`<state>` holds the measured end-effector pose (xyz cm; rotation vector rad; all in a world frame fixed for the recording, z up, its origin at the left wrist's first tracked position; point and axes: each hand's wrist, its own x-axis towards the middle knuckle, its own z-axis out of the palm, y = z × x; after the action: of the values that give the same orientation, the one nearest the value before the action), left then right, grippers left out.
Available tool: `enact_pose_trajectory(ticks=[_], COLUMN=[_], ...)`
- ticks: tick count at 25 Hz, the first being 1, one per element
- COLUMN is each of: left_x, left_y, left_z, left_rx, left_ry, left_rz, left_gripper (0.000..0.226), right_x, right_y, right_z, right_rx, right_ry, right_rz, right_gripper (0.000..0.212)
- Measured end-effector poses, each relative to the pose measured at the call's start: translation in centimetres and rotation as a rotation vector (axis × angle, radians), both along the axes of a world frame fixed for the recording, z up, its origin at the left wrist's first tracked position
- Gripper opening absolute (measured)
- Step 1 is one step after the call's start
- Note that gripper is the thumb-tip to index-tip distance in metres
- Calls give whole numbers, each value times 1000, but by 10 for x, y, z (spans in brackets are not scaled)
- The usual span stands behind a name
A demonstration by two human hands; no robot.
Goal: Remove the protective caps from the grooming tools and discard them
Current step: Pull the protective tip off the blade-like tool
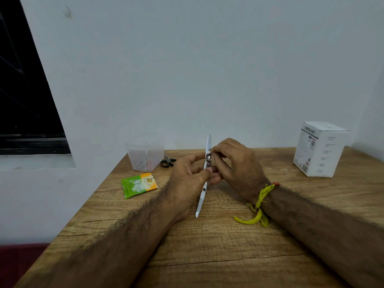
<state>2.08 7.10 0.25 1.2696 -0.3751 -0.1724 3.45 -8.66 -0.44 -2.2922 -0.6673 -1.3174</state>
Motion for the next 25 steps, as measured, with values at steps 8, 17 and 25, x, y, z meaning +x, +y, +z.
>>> enact_pose_trajectory(ticks=[8,17,25], left_x=[2,-1,1], left_y=[2,0,1], left_z=[0,-1,-1], left_rx=[3,28,-27], left_ry=[-17,-33,-4], left_rz=[25,21,7], left_gripper=[41,40,37], right_x=[-2,-6,-12], right_y=[0,-6,-4], right_z=[0,7,2], right_rx=[-100,-345,-29], right_ry=[17,-36,63], right_rz=[39,-115,-17], right_gripper=[10,23,10])
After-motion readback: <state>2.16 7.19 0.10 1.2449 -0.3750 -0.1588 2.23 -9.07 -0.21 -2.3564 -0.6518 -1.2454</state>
